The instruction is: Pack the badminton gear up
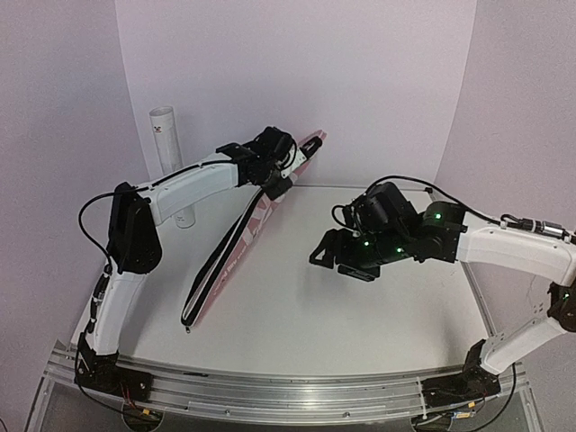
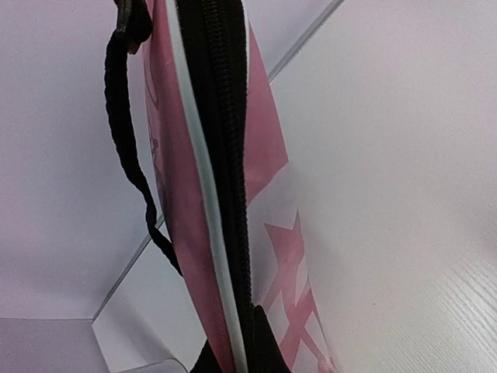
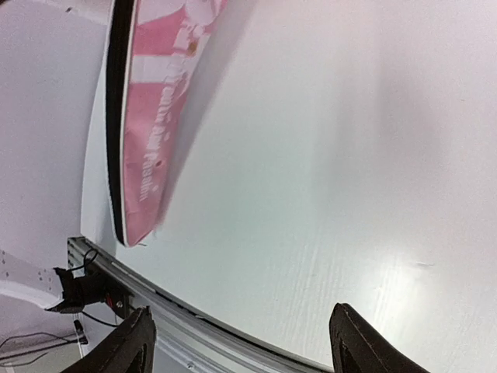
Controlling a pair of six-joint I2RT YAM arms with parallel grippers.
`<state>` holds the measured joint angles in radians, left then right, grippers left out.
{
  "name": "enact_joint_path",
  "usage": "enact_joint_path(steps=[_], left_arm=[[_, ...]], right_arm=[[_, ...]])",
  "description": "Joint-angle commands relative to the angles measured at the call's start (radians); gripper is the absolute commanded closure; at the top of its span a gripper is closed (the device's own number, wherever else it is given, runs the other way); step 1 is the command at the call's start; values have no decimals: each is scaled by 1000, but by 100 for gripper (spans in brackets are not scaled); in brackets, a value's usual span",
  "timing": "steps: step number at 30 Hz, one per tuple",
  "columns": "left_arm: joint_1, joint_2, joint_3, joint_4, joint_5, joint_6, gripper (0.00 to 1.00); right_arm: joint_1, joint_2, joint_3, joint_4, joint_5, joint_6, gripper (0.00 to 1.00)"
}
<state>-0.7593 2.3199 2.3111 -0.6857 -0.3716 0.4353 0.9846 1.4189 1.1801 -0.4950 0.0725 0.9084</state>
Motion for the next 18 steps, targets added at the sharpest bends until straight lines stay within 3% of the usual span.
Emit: enact_joint_path(steps=[1, 7, 17, 18], left_arm=[[-87, 6, -66, -33, -96, 15, 100], [-96, 220, 138, -112, 128, -143, 100], [-96, 286, 113, 75, 335, -329, 100], [-96, 299, 130, 75, 353, -341, 94]], right_arm=[[-55, -26, 27, -190, 99, 24, 26], [-174, 56, 92, -261, 69, -53, 26], [-314, 79, 81, -283, 43, -103, 25], [-325, 80, 81, -285, 35, -106, 25]])
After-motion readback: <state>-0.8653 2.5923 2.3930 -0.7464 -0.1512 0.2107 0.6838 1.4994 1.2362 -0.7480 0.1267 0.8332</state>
